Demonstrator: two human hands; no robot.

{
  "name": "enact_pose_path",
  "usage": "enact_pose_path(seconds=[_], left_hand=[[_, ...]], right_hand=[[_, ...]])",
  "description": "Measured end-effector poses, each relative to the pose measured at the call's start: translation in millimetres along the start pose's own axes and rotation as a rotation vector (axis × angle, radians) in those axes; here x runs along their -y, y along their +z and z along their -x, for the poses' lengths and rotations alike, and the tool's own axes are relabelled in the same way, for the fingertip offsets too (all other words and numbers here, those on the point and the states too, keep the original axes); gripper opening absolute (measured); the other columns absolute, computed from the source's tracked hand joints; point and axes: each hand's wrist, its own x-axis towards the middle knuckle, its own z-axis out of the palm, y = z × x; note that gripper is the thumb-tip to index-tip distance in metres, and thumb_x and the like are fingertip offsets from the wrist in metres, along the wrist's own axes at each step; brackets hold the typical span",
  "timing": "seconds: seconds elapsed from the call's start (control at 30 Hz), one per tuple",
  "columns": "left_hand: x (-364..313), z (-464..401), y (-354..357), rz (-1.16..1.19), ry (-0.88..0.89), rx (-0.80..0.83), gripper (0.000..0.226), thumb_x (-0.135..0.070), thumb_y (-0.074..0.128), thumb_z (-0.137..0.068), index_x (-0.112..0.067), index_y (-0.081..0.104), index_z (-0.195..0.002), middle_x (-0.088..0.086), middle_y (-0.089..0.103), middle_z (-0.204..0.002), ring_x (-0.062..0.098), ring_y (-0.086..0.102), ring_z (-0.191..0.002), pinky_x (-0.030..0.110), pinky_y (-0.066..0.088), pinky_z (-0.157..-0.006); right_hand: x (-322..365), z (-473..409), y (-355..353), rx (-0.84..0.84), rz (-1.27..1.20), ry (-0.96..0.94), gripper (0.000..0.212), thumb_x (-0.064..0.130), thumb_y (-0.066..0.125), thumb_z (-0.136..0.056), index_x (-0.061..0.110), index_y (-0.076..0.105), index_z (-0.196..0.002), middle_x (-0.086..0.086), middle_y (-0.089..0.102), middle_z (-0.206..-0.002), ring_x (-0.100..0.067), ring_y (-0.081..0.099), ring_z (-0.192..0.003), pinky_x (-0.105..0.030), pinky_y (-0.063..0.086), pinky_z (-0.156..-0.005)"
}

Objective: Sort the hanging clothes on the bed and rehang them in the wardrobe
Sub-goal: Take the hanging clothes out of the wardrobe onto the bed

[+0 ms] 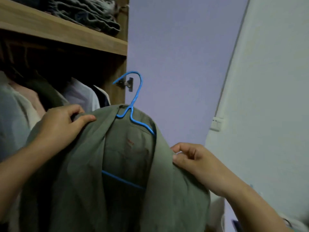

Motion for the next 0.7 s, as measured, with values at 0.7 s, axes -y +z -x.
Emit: enact_pose_path(seconds=[0.7], left_hand=[[-258, 40, 216, 0.529, 0.269, 0.532, 0.038, -0.057, 0.067, -0.055, -0.02, 0.06, -0.059, -0.002, 0.063, -0.062, 0.024, 0.057, -0.068, 0.034, 0.044, -0.067]], right_hand=[[-57, 236, -134, -1.015, 0.596, 0.352, 0.022, 0.015, 0.061, -0.089, 0.029, 0.064, -0.072, 0.002, 0.067, -0.07, -0.01, 0.061, -0.069, -0.026, 0.045, -0.062]])
